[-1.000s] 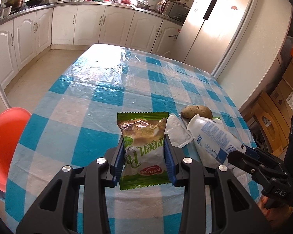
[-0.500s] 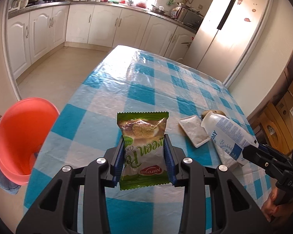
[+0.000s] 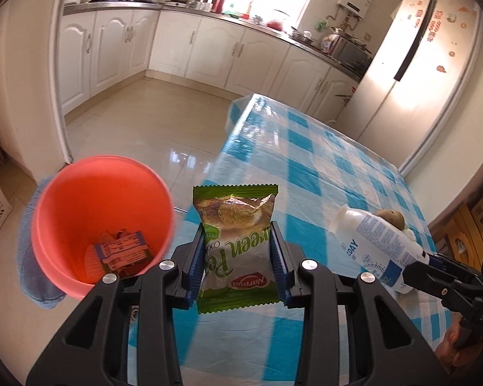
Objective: Collect trash
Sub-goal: 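Carry the green wrapper and white bottle to the orange bucket and release both, then move both tools back over the table toward the potato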
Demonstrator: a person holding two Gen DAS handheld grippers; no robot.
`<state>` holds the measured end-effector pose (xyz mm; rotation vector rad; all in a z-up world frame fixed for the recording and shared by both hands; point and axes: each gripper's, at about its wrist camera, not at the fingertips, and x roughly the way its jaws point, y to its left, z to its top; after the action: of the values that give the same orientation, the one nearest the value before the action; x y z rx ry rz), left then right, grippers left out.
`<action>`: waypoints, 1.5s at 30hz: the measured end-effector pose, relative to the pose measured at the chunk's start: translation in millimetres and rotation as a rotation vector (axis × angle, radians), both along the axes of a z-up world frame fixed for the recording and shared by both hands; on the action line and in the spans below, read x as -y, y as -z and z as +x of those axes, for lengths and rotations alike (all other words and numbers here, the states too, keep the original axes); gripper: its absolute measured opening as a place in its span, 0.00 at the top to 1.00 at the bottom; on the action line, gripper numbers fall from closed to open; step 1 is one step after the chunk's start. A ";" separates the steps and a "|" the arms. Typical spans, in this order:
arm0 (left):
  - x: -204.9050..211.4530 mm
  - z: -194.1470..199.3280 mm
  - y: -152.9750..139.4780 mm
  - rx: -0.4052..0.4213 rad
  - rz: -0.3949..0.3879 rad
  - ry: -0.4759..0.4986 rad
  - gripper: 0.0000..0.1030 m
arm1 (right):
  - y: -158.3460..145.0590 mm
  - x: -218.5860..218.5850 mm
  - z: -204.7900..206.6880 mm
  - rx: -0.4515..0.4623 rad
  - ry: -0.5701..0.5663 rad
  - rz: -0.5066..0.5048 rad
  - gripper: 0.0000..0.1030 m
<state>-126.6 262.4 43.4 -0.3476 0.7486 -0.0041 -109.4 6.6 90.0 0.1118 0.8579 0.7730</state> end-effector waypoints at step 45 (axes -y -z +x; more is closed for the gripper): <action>-125.3 3.6 47.6 -0.185 0.005 -0.366 0.12 | 7.8 -137.9 69.6 -0.044 -0.102 0.011 0.15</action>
<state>-123.1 387.8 -4.2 -0.4808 0.8582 0.3791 -39.8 144.5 82.2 0.0952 0.9065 0.8738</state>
